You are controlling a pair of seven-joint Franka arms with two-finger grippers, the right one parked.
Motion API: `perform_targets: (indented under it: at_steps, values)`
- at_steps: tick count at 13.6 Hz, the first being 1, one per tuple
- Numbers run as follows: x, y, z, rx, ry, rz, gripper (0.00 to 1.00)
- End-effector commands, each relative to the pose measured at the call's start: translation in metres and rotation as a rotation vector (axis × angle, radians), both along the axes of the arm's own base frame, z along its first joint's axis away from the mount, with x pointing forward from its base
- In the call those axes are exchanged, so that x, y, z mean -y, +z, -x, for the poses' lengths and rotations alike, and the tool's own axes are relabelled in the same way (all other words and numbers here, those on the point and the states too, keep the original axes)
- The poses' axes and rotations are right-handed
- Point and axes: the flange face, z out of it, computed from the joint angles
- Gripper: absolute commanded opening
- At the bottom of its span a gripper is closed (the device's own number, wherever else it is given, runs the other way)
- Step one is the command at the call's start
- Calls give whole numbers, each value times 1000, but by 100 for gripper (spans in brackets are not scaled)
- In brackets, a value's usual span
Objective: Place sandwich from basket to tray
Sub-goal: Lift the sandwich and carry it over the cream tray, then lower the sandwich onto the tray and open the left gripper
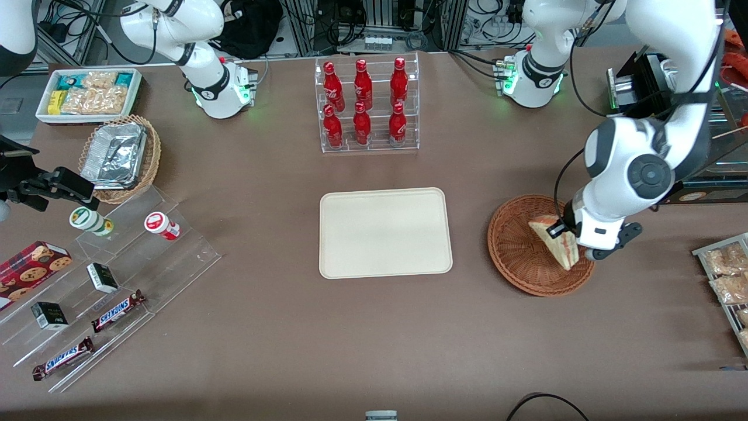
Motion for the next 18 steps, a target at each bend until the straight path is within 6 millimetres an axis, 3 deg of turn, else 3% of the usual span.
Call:
perform_targets:
  at_steps: [1, 5, 8, 11, 14, 18]
  values:
    - [59, 47, -4, -19, -86, -5, 11]
    - [184, 44, 27, -24, -295, 8, 11]
    - [266, 13, 53, -52, -393, 14, 11]
    - [330, -21, 74, -65, -437, 28, 12]
    - [376, -60, 92, -17, -463, 47, 12]
    - [403, -107, 98, 38, -424, 46, 12]
